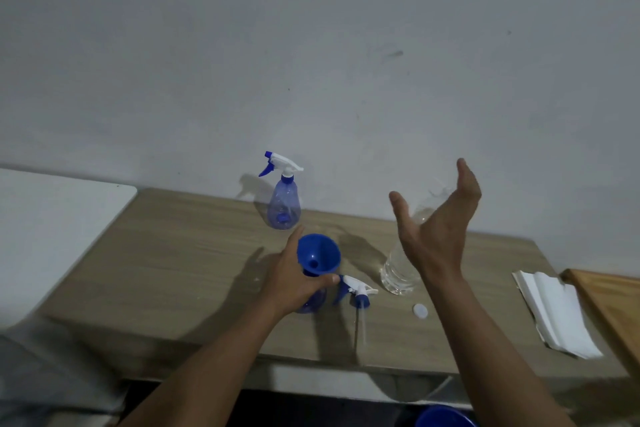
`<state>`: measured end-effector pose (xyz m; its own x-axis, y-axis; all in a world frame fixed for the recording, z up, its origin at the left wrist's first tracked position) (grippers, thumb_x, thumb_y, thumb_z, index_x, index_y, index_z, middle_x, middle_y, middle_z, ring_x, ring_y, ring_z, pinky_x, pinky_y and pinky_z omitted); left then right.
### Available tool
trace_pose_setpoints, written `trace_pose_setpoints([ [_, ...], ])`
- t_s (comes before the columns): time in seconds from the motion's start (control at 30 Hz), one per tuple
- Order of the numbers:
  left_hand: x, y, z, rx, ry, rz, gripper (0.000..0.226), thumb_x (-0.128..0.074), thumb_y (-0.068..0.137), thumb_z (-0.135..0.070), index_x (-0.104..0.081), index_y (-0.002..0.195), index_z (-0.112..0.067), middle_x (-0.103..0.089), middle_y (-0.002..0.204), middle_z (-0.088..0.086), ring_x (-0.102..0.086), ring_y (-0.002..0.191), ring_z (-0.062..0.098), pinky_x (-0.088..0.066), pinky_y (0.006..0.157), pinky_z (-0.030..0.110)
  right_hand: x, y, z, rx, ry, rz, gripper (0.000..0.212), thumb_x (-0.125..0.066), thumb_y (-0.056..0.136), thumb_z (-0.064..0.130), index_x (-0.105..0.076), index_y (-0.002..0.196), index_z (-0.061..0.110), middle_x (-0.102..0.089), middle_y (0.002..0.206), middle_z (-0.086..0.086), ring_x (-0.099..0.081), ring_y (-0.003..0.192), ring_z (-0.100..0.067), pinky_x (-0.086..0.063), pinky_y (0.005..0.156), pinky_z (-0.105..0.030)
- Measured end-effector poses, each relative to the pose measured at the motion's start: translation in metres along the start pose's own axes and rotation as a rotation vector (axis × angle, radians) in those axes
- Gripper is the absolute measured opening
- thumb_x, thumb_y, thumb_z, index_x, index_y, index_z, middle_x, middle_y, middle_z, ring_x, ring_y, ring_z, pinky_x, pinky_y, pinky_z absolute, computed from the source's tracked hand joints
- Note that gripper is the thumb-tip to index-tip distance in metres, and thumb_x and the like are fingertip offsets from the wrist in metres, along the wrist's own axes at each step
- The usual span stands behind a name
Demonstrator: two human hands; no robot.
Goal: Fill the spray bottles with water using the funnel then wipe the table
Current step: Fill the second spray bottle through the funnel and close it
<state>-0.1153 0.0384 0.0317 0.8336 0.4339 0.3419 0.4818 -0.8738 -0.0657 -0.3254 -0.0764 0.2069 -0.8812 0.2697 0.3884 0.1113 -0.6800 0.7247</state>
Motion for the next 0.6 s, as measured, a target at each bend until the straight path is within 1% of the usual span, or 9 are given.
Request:
trace_pose_setpoints([
  [0.07, 0.0, 0.001, -0.004, -0.045, 0.015, -0.004, 0.088, -0.089, 0.066, -0.025, -0.032, 0.103, -0.08, -0.058, 0.102, -0.041, -0.055, 0.095, -0.018, -0.045, 0.081, 0.019, -0.014, -0.004, 0.009, 0.006, -0.041, 0.049, 0.099, -0.075, 0.083, 0.048, -0.019, 0.155, 0.009, -0.026, 0.157, -0.015, -0.022, 0.149, -0.03, -0.027, 0.118, -0.056],
  [0.13, 0.001, 0.001, -0.004, -0.062, 0.011, -0.006, 0.089, -0.088, 0.068, -0.019, -0.033, 0.099, -0.081, -0.056, 0.099, -0.046, -0.054, 0.095, -0.021, -0.042, 0.077, 0.011, -0.024, -0.006, 0.014, -0.026, -0.05, 0.092, 0.1, -0.072, 0.084, 0.053, -0.015, 0.156, 0.015, -0.019, 0.16, -0.015, -0.014, 0.152, -0.025, -0.024, 0.117, -0.062],
  [0.2, 0.002, 0.002, 0.002, -0.051, -0.003, -0.013, 0.093, -0.089, 0.066, -0.019, -0.034, 0.117, -0.074, -0.057, 0.106, -0.042, -0.056, 0.106, -0.012, -0.041, 0.08, 0.008, -0.031, -0.009, 0.023, -0.012, -0.06, 0.122, 0.098, -0.072, 0.085, 0.053, -0.014, 0.156, 0.019, -0.016, 0.161, -0.014, -0.009, 0.153, -0.026, -0.021, 0.117, -0.066],
  [0.27, 0.002, 0.002, 0.005, -0.016, -0.019, -0.016, 0.105, -0.091, 0.064, -0.02, -0.028, 0.143, -0.049, -0.052, 0.11, -0.037, -0.054, 0.107, -0.005, -0.038, 0.086, 0.014, -0.042, -0.016, 0.035, 0.05, -0.087, 0.165, 0.094, -0.072, 0.086, 0.049, -0.016, 0.155, 0.018, -0.016, 0.162, -0.014, -0.008, 0.154, -0.027, -0.014, 0.121, -0.064],
  [0.3, 0.002, 0.002, 0.005, 0.005, -0.025, -0.02, 0.11, -0.091, 0.064, -0.019, -0.024, 0.148, -0.04, -0.047, 0.108, -0.038, -0.05, 0.103, -0.007, -0.037, 0.085, 0.015, -0.049, -0.021, 0.042, 0.087, -0.088, 0.208, 0.092, -0.071, 0.087, 0.048, -0.016, 0.155, 0.018, -0.018, 0.162, -0.014, -0.01, 0.154, -0.027, -0.014, 0.122, -0.062],
  [0.4, 0.003, 0.003, 0.013, 0.044, -0.059, -0.044, 0.12, -0.092, 0.062, -0.012, -0.016, 0.152, -0.038, -0.047, 0.111, -0.028, -0.05, 0.094, -0.013, -0.041, 0.067, 0.003, -0.091, -0.044, 0.048, 0.076, -0.032, 0.553, 0.089, -0.064, 0.09, 0.053, -0.013, 0.158, 0.027, -0.02, 0.161, -0.006, -0.018, 0.152, -0.022, -0.028, 0.12, -0.054],
  [0.47, 0.002, 0.004, 0.025, 0.071, -0.053, -0.056, 0.12, -0.093, 0.061, -0.014, -0.017, 0.15, -0.041, -0.05, 0.117, -0.022, -0.051, 0.099, -0.014, -0.044, 0.068, 0.004, -0.12, -0.067, 0.041, 0.021, -0.092, 0.839, 0.091, -0.062, 0.088, 0.061, -0.011, 0.159, 0.034, -0.019, 0.163, -0.002, -0.023, 0.15, -0.022, -0.035, 0.117, -0.047],
  [0.53, 0.001, 0.003, 0.039, 0.099, -0.018, -0.056, 0.113, -0.093, 0.058, -0.02, -0.025, 0.146, -0.041, -0.053, 0.124, -0.017, -0.054, 0.106, -0.007, -0.049, 0.078, 0.013, -0.139, -0.085, 0.029, -0.018, -0.201, 1.031, 0.093, -0.063, 0.084, 0.065, -0.016, 0.159, 0.034, -0.02, 0.164, -0.002, -0.025, 0.149, -0.024, -0.037, 0.114, -0.043],
  [0.6, 0.001, 0.002, 0.055, 0.142, -0.004, -0.063, 0.109, -0.093, 0.052, -0.026, -0.033, 0.143, -0.036, -0.055, 0.126, -0.014, -0.057, 0.11, 0.001, -0.056, 0.085, 0.029, -0.148, -0.091, 0.021, -0.025, -0.277, 1.113, 0.091, -0.065, 0.083, 0.065, -0.024, 0.158, 0.032, -0.031, 0.159, -0.003, -0.033, 0.144, -0.024, -0.037, 0.11, -0.04],
])
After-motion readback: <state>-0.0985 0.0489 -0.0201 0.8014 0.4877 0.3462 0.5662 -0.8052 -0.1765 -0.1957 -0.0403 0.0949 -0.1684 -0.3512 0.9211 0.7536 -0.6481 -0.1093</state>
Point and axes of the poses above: each hand's wrist, its own y-axis towards the middle knuckle, its own x-axis out of the back of the hand, z = x × y, the point moved 9 cm from there along y, towards the middle knuckle
